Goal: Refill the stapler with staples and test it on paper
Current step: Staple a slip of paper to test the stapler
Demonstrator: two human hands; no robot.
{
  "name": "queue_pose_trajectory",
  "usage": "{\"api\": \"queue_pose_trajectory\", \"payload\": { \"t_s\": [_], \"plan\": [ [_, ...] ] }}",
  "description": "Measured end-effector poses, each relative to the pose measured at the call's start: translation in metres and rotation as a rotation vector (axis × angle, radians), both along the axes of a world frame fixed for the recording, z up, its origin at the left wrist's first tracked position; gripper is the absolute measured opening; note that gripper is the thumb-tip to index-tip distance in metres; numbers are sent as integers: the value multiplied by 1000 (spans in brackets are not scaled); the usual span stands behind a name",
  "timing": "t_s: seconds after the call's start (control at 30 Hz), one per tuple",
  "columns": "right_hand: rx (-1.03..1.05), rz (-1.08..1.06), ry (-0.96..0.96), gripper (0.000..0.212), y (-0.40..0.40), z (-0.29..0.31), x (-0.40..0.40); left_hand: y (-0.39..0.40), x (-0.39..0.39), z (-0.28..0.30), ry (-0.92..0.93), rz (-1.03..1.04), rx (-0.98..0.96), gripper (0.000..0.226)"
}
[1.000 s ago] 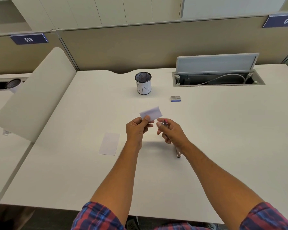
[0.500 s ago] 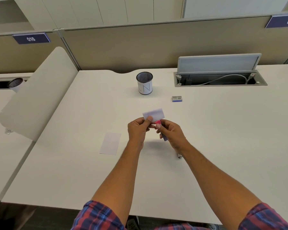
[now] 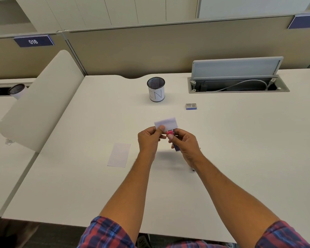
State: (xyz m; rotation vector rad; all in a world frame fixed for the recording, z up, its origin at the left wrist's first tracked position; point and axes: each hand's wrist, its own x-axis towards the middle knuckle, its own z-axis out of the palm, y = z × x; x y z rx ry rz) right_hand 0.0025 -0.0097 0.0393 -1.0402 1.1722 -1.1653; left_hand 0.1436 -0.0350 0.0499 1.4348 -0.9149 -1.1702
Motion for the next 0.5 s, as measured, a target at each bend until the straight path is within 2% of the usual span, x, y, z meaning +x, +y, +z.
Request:
{"api": "queue_pose_trajectory", "payload": {
  "t_s": [0.5],
  "plan": [
    [24,-57,-81,27,-1,-4,3,-2,2,-2,-120,-63,-22,18]
  ]
}}
